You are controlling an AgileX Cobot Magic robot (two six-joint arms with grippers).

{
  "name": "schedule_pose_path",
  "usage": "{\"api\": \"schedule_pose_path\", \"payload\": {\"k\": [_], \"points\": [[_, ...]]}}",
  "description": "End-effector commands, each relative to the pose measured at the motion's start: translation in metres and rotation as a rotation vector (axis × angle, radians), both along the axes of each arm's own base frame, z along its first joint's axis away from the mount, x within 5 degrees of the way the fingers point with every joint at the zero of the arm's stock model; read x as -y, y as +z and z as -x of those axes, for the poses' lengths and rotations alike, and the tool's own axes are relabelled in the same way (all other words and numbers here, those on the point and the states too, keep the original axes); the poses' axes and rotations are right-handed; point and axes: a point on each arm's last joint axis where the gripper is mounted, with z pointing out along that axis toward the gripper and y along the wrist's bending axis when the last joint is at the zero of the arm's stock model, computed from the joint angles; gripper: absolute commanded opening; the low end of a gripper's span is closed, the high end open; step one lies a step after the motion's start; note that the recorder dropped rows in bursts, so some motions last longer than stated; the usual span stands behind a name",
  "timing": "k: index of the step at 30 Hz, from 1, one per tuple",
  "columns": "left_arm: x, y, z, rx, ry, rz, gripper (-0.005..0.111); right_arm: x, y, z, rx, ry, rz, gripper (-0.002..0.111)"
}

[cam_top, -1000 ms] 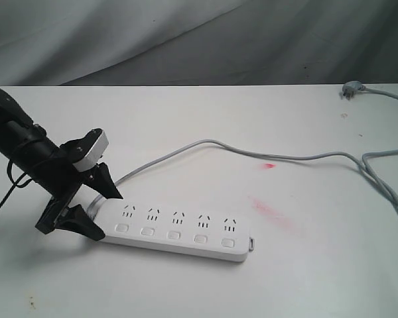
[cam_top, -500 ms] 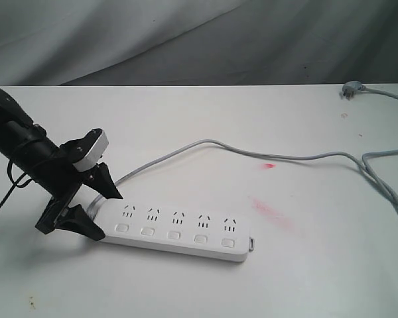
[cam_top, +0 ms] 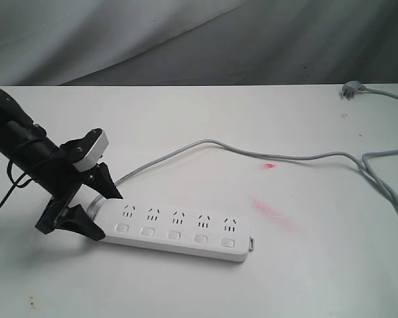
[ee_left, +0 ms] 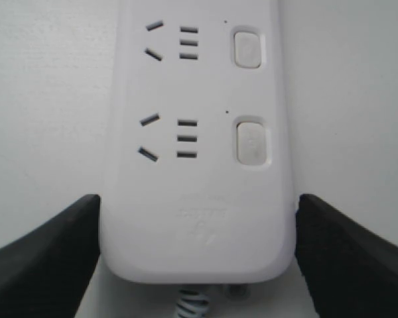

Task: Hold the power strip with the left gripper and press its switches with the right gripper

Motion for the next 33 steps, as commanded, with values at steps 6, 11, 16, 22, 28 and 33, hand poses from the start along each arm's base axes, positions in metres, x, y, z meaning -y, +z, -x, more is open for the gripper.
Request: {"api": "schedule_pose_path", "payload": {"k": [6,11,16,22,28,33], "points": [[0.001,0.002,-0.001,0.005,-0.009,0.006,0.036,0.0,-0.001,0.0,0.002,-0.006,-0.003,0.0],[0.001,0.002,-0.001,0.005,-0.009,0.006,0.036,0.0,-0.001,0.0,0.002,-0.006,-0.003,0.0],[0.001,0.002,-0.001,0.005,-0.005,0.01,0.064,0.0,-0.001,0.0,0.002,-0.006,-0.003,0.0],[0.003,0.012,-0.008,-0.013,0.087,0.026,0.101,0.0,-0.001,0.0,0.002,-0.006,-0.003,0.0],[0.003,0.074,-0.023,-0.04,0.315,0.029,0.1,0.0,-0.001,0.0,0.002,-0.006,-0.001,0.0],[0.004,0.146,-0.02,-0.021,0.527,0.065,0.092,0.0,-0.001,0.0,0.002,-0.006,-0.001,0.0]]}}
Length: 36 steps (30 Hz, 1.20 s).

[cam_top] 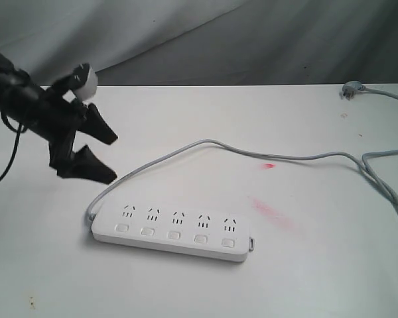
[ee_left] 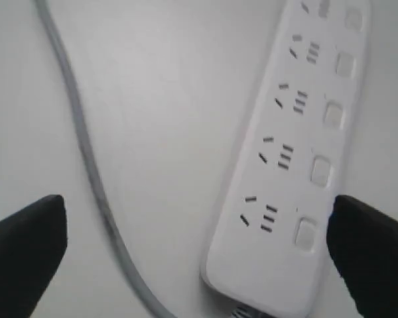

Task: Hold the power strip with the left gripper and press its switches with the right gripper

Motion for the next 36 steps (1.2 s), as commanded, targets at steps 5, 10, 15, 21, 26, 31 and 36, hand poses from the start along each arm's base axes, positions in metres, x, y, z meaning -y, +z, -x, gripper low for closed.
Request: {"api": "schedule_pose_path", "payload": {"k": [5,10,15,21,26,31,36], "points": [[0.005,0.117,0.032,0.085,0.24,0.079,0.043,0.0,0.0,0.0,0.006,-0.005,-0.001,0.0],[0.008,0.166,0.067,0.163,0.244,0.103,0.001,0.0,0.0,0.0,0.006,-0.005,-0.001,0.0],[0.013,0.206,0.1,0.102,0.431,0.218,0.0,0.0,0.0,0.0,0.006,-0.005,-0.001,0.0],[0.021,0.252,0.147,-0.003,0.601,0.441,0.0,0.0,0.0,0.0,0.006,-0.005,-0.001,0.0],[0.024,0.273,0.179,0.102,0.571,0.459,0.0,0.0,0.0,0.0,0.006,-0.005,-0.001,0.0],[0.025,0.285,0.203,0.191,0.545,0.45,0.0,0.0,0.0,0.0,0.006,-0.005,-0.001,0.0],[0.013,0.301,0.236,0.345,0.745,0.416,0.0,0.0,0.0,0.0,0.006,-0.006,-0.005,0.0]]}}
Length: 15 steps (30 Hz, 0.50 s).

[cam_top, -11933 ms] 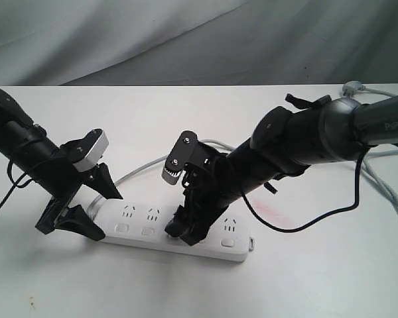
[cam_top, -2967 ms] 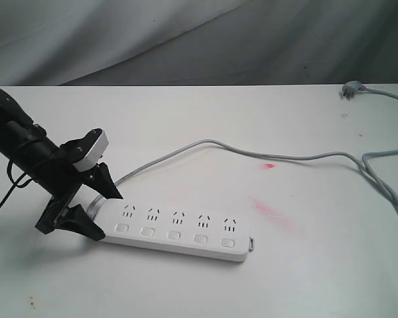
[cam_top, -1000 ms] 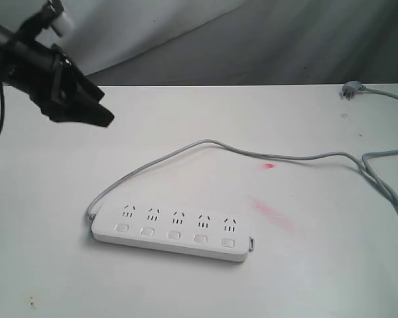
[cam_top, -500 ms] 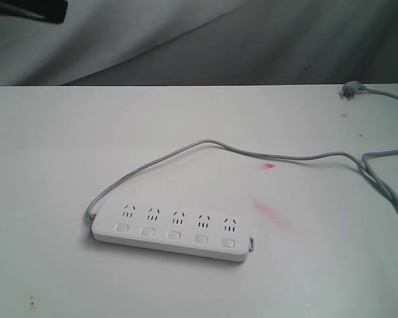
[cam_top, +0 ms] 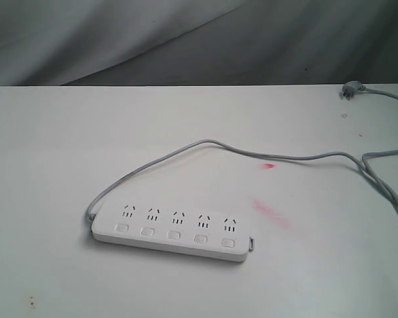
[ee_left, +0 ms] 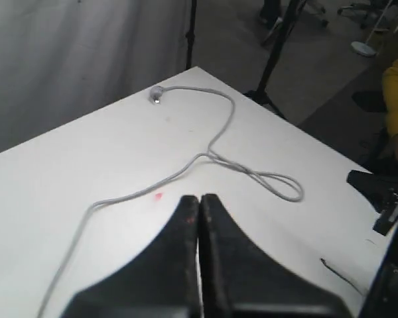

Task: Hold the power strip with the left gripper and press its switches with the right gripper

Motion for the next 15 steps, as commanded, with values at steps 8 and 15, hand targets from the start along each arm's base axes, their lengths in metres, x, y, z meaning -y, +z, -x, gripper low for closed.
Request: {"api": "schedule_pose_path", "payload": {"k": [8,15], "points": [[-0.035,0.033,0.08,0.385,0.584,0.056,0.0,0.0,0.0,0.0,0.006,-0.006,-0.005,0.0],[-0.052,-0.02,0.099,0.457,0.787,0.052,0.0,0.0,0.0,0.0,0.006,-0.005,-0.002,0.0]]}}
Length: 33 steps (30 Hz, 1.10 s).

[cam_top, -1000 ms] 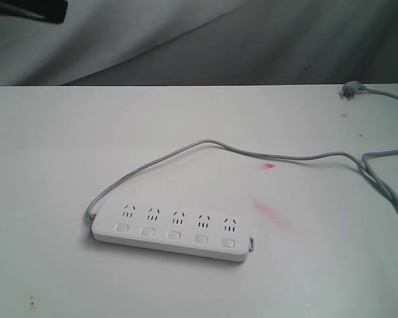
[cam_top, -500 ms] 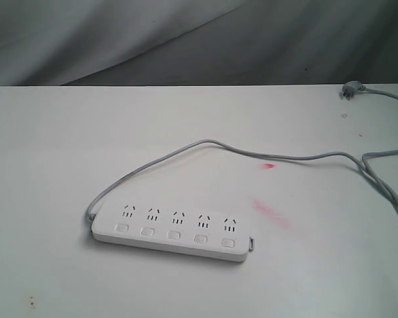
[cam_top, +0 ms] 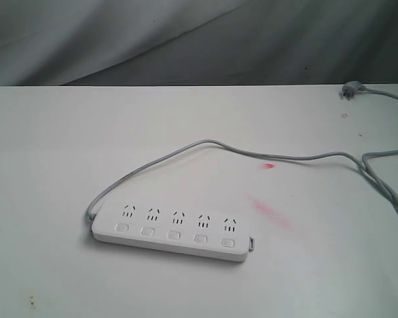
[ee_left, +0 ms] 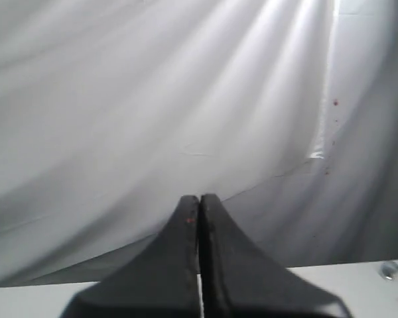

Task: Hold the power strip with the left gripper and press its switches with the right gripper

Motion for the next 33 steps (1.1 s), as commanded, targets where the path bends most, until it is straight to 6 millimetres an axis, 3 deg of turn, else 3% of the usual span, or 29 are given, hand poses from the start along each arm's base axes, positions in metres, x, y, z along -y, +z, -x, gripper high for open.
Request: {"api": "schedule_pose_path", "payload": {"k": [1,5,14,19,23,33], "points": [[-0.007,-0.039,0.008,0.051,0.081,-0.002,0.0,0.0,0.0,0.0,0.006,-0.005,-0.002,0.0],[-0.008,-0.078,0.013,0.051,0.096,0.001,0.0,0.0,0.0,0.0,0.006,-0.005,-0.002,0.0],[-0.008,-0.191,0.026,-0.049,0.115,0.071,0.0,0.0,0.0,0.0,0.006,-0.005,-0.002,0.0],[-0.009,-0.238,0.03,-0.063,0.121,0.063,0.0,0.0,0.0,0.0,0.006,-0.005,-0.002,0.0],[-0.007,-0.264,0.026,-0.135,0.089,0.038,0.0,0.0,0.0,0.0,0.006,-0.005,-0.002,0.0],[-0.006,-0.299,0.023,-0.231,0.053,0.002,0.0,0.0,0.0,0.0,0.006,-0.005,-0.002,0.0]]}}
